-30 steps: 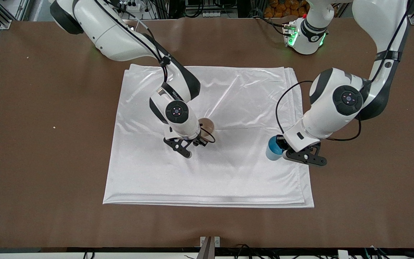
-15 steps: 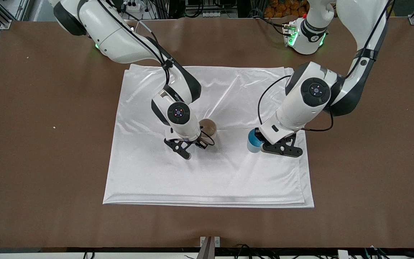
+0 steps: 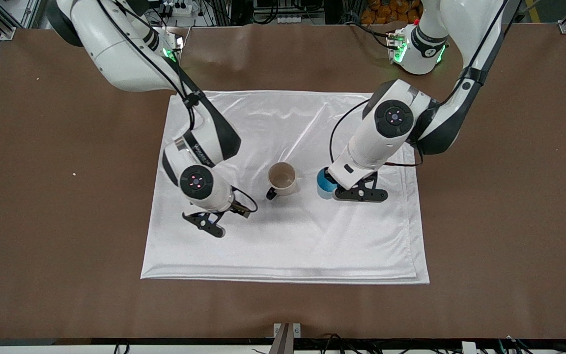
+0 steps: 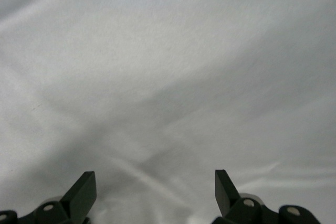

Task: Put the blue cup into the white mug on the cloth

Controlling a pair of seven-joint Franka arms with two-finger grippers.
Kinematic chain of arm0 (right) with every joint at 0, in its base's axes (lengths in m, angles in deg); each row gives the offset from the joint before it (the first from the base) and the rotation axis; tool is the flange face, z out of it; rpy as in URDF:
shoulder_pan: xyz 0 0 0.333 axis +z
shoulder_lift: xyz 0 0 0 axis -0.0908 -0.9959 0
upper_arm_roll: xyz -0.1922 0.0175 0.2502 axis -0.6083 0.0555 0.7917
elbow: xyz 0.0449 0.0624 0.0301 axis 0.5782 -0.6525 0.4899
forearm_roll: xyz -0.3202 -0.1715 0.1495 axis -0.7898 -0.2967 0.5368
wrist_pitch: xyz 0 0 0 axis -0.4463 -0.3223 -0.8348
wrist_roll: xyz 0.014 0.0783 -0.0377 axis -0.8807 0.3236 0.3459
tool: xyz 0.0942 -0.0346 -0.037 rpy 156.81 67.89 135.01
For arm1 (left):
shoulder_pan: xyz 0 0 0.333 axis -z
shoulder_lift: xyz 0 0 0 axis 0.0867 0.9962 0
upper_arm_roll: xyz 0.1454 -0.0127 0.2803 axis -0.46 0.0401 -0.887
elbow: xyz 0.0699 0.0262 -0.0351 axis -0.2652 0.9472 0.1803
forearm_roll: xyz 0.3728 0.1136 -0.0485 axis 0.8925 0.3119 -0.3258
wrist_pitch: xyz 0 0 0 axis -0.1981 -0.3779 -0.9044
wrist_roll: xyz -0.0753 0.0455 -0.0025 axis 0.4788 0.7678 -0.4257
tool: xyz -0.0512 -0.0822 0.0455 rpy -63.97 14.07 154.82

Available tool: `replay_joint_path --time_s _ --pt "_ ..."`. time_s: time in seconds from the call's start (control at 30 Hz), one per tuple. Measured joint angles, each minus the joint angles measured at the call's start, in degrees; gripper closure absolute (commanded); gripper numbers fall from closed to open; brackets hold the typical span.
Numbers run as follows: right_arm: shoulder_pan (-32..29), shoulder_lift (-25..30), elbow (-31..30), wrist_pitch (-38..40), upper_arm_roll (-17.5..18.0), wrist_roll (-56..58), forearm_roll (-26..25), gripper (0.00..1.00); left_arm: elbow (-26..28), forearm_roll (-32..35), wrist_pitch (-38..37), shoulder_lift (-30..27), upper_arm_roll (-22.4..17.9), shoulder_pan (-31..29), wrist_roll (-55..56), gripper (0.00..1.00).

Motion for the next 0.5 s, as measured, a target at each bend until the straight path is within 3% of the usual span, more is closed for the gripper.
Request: replay_joint_path --time_s 0.5 --pt "-9.98 6.96 0.20 13.17 -0.13 25.14 0.01 0.00 -3.71 0.10 0.11 4.07 -0.51 8.97 12.54 1.00"
